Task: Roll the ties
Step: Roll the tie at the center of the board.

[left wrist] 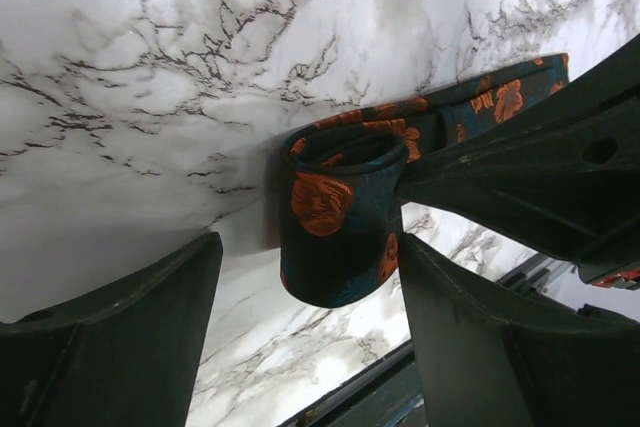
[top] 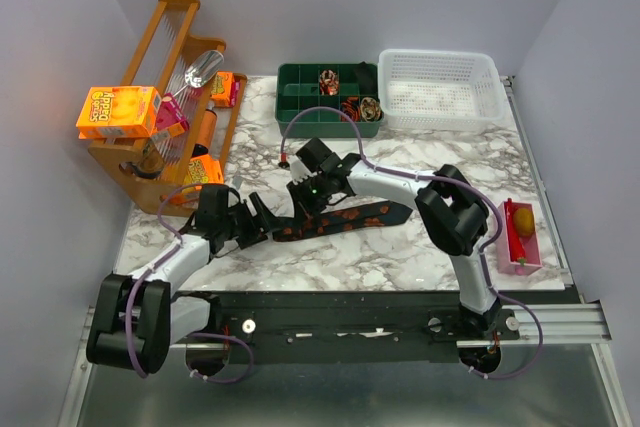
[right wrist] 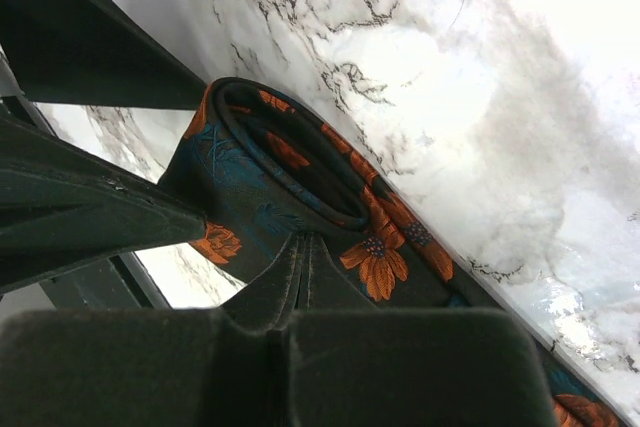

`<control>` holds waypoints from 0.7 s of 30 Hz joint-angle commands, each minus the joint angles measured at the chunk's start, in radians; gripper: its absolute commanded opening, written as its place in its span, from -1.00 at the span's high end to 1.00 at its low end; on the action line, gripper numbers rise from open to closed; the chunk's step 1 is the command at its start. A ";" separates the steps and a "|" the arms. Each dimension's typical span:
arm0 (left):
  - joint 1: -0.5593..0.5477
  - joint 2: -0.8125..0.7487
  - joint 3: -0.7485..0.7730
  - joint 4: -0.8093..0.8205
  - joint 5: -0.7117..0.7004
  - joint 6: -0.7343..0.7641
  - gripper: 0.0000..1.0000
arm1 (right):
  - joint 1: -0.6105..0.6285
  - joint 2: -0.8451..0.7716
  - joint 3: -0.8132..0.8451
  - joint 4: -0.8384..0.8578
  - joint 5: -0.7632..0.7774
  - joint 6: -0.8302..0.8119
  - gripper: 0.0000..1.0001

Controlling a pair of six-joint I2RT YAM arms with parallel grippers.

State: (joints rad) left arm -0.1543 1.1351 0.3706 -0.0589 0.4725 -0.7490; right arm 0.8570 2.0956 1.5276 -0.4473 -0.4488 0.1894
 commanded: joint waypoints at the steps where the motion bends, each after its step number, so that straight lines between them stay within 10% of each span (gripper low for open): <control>1: 0.006 0.021 -0.038 0.129 0.066 -0.042 -0.56 | -0.003 0.038 -0.026 -0.016 0.038 -0.022 0.99; 15: -0.030 0.123 -0.085 0.359 0.121 -0.093 -0.09 | -0.026 0.041 -0.041 0.005 0.006 -0.001 0.99; 21: -0.042 0.137 -0.046 0.352 0.103 -0.078 0.49 | -0.027 0.027 -0.044 0.007 -0.019 -0.004 0.99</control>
State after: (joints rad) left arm -0.1837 1.2694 0.2878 0.2749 0.5667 -0.8398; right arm 0.8349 2.1002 1.5112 -0.4343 -0.4656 0.1913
